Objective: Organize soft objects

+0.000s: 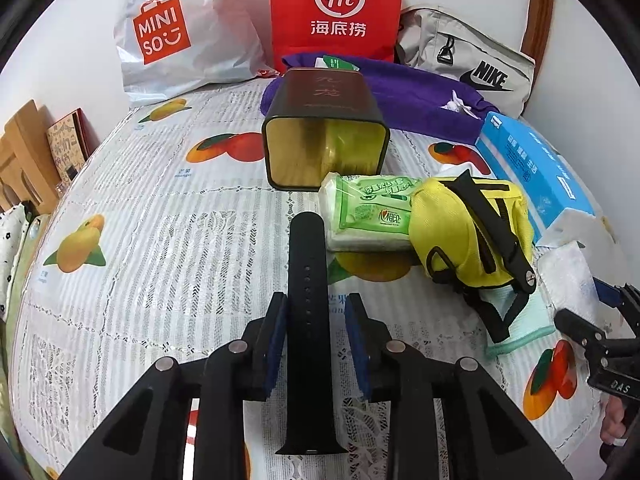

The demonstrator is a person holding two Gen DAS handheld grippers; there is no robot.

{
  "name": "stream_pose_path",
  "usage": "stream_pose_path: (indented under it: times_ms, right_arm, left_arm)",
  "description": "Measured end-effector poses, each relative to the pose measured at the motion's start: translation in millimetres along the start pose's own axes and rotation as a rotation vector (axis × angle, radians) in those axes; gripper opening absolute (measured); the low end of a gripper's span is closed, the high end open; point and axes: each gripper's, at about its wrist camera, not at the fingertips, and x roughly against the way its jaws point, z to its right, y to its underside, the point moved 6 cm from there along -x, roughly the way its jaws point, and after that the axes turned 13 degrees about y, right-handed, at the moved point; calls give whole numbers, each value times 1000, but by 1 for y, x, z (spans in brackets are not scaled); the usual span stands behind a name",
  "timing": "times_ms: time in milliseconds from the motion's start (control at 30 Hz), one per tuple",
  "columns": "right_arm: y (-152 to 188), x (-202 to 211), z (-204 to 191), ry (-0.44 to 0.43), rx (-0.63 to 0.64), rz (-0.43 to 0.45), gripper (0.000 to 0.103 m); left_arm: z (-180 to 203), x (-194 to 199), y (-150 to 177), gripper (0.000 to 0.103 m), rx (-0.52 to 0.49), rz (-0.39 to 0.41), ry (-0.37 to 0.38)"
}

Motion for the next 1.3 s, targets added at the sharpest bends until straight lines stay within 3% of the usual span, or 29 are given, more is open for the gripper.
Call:
stream_pose_path:
  times_ms: [67,100,267,300,533,800,1300]
  right_arm:
    - [-1,1,1,14,-2,19,63]
    - [-2,2,1,17,3,25,59]
    - [-3,5,0,5,27,31,13]
    - [-3,5,1,4,28,26,10]
    - [-4,12,9,-55,11,-7,6]
    - [-13,34,18,-98,3,19,6]
    - [-76,63,41,-134,-30,130,6]
  left_arm:
    - [-1,1,0,27,-1,4,6]
    - [-2,1,0,21,-3,9,2]
    - [-9,5,-1,20,42,13,51]
    - [-10,6,-1,20,44,11,57]
    - [-12,15,-7,20,58,17,63]
    - [-8,32,-19,20,65,43,66]
    - [5,53,-77,20,46,109,72]
